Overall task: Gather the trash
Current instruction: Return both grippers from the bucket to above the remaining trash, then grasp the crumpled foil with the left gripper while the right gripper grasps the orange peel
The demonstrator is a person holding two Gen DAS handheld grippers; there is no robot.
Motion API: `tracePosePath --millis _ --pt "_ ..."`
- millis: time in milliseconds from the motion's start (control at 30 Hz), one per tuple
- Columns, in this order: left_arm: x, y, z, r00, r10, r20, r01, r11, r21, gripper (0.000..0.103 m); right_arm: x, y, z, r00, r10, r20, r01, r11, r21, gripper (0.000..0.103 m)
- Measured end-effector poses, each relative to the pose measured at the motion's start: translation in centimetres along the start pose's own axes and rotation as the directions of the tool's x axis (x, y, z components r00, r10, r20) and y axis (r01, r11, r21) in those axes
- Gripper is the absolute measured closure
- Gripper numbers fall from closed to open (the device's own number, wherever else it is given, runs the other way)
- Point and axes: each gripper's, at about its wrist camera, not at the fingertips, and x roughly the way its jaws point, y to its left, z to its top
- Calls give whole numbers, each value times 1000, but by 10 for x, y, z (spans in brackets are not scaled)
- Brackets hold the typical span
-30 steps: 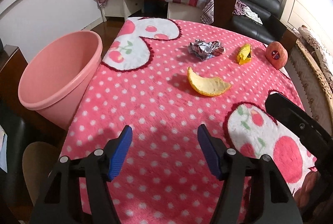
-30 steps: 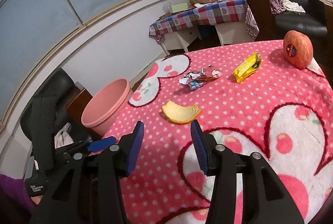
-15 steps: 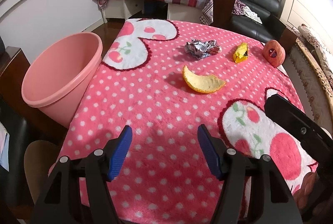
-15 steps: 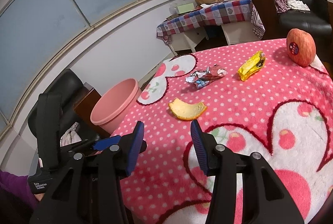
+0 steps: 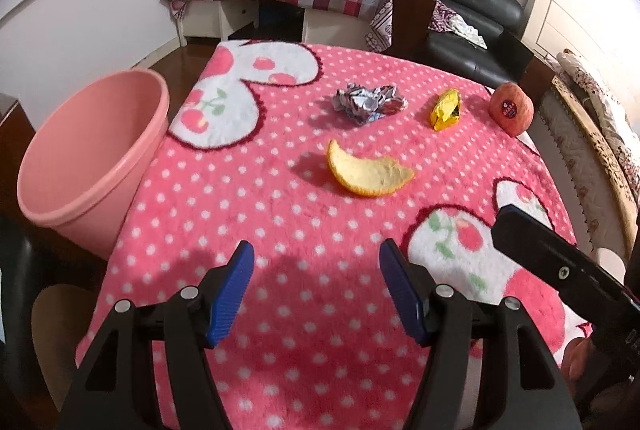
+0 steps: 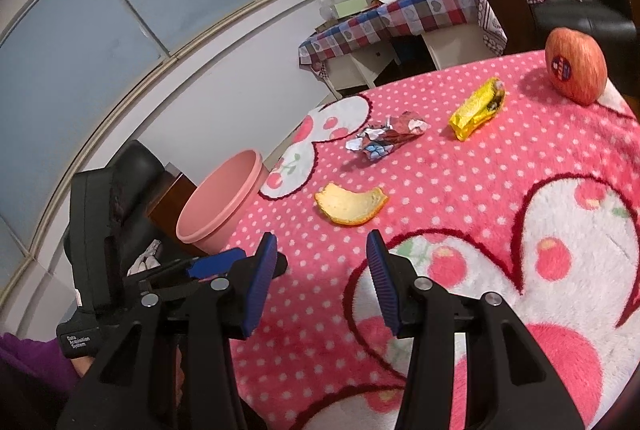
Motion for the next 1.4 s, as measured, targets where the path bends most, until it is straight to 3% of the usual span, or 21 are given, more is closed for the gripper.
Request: tracePosePath --millis 700,767,867,1100,1333,1400 --pt "25 12 41 999 -21 29 21 999 28 39 13 -37 18 998 -40 -52 39 999 -14 55" --pt "28 13 43 999 -25 28 25 999 25 39 16 -40 21 997 -44 -56 43 999 -18 47" --pt "32 13 47 999 -31 30 30 999 26 39 22 -42 25 997 -43 -71 41 999 -24 46" --pt "38 18 61 998 -26 59 25 1000 18 39 58 -33 35 992 -18 -124 11 999 -53 46" --pt "43 20 78 995 -23 94 20 999 27 39 96 -36 39 982 -63 -180 57 998 -36 46" --pt "45 18 82 995 -31 96 28 999 34 39 100 -38 38 981 -60 -184 56 998 -27 53"
